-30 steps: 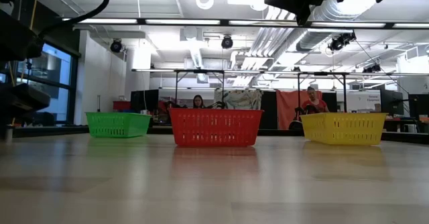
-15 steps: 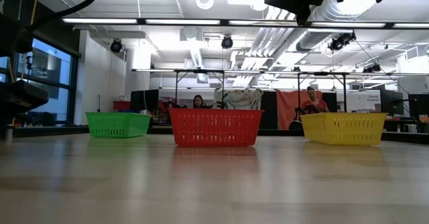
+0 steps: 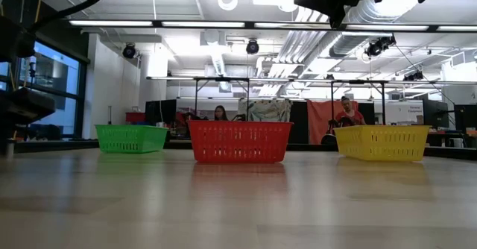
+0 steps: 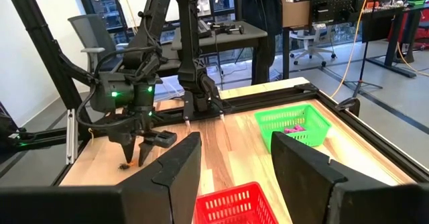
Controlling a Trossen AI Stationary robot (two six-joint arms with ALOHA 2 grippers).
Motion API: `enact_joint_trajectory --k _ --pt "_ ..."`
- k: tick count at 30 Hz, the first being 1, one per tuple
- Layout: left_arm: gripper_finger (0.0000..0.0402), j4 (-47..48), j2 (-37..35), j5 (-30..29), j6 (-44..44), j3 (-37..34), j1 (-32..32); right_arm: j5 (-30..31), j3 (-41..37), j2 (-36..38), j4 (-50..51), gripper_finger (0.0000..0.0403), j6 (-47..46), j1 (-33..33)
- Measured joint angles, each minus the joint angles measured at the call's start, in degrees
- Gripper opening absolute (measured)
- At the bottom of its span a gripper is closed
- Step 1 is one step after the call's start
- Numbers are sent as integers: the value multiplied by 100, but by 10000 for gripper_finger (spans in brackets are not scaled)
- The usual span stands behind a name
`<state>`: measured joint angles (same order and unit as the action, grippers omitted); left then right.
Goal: Sort Halloween decoration
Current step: Put the orange spider toy into the red bin
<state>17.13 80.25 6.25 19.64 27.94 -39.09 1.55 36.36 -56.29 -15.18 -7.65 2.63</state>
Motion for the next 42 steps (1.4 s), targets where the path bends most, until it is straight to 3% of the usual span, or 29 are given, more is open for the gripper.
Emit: enact_joint_trajectory --k 9,18,24,26,29,33,37,42 --pt "11 -20 -82 45 10 -38 96 1 0 0 0 176 10 0" --pt "2 449 -729 105 182 -66 490 1 0 0 0 176 14 0" --pt "1 964 -1720 50 273 47 945 0 0 0 0 176 1 0" --pt "1 898 -2084 -222 271 204 1200 1 -1 0 0 176 -158 0" --pt "0 470 -2484 -979 65 579 1664 1 0 0 0 176 -480 0" --pt "0 -835 -2616 -1818 -866 1079 2401 1 0 0 0 176 -516 0" --pt "0 -2373 -2348 -1665 -1671 1490 3241 2 -1 0 -23 176 -368 0" --pt "0 -3072 -1790 -1280 -2125 1898 4005 128 -2 0 -357 176 -102 0"
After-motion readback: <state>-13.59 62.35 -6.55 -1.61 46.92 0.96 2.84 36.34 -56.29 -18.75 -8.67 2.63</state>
